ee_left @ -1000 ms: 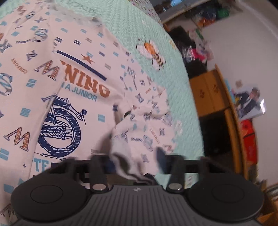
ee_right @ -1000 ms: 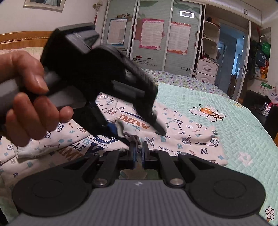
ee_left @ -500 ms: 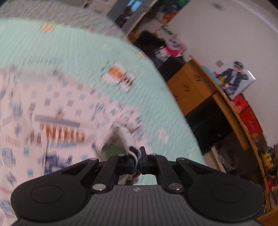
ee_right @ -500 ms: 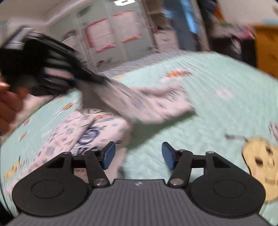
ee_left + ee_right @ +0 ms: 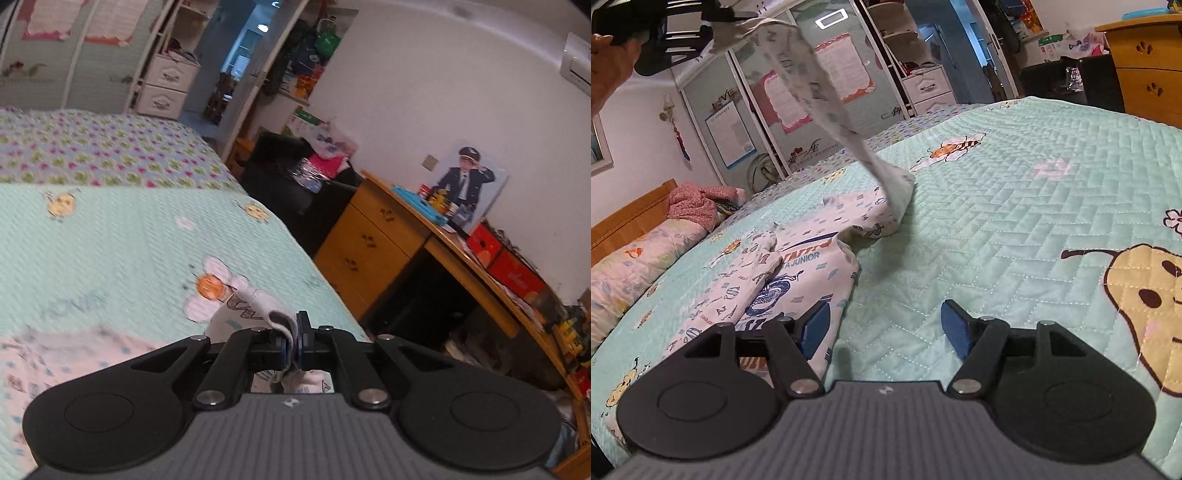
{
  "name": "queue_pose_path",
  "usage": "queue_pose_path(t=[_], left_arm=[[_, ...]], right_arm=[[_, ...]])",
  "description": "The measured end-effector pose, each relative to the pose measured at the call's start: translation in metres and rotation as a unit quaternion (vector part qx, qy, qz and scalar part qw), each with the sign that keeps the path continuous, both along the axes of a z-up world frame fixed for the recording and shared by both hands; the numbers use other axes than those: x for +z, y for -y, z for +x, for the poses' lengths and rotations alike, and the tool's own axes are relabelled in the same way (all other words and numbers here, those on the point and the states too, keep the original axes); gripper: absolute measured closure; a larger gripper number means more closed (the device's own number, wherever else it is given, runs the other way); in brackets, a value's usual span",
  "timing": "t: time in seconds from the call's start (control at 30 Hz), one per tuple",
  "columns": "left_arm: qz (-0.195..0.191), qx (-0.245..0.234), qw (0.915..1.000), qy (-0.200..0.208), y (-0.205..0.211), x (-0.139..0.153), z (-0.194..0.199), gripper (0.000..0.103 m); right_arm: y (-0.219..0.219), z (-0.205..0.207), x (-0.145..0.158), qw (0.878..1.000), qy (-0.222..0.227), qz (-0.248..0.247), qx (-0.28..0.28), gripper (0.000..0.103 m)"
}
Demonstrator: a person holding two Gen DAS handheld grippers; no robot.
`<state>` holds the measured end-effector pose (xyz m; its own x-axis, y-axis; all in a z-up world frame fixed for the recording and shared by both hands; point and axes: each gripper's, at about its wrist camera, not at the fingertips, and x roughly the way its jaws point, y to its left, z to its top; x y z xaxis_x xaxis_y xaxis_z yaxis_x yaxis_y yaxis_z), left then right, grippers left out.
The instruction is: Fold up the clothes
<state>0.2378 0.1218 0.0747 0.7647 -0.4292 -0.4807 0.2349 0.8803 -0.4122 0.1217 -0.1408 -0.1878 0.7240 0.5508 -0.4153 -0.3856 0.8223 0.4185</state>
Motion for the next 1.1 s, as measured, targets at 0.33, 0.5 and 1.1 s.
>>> queue_pose_path(t=[0.33,0.5,1.1], left_arm=[[0.055,0.030,0.9976,-0.029,-0.025,0.002,0.007,0.099],[0.045,0.034,0.9981,-0.022,-0.031,0.008,0.001,0.099],[0.065,0.011,0.9969,-0.043,-0.015,0.009,0.018,0.099]], right_arm=[[0.013,-0.029,0.005,0.995,-0.084,0.053,0.033,0.037],[0.021,-0.047,0.008,0.986,-0.135,0.084,0.052,0.038],[0.035,-0.040,-0.015,0.958,-0.228,0.167,0.043,0.102]])
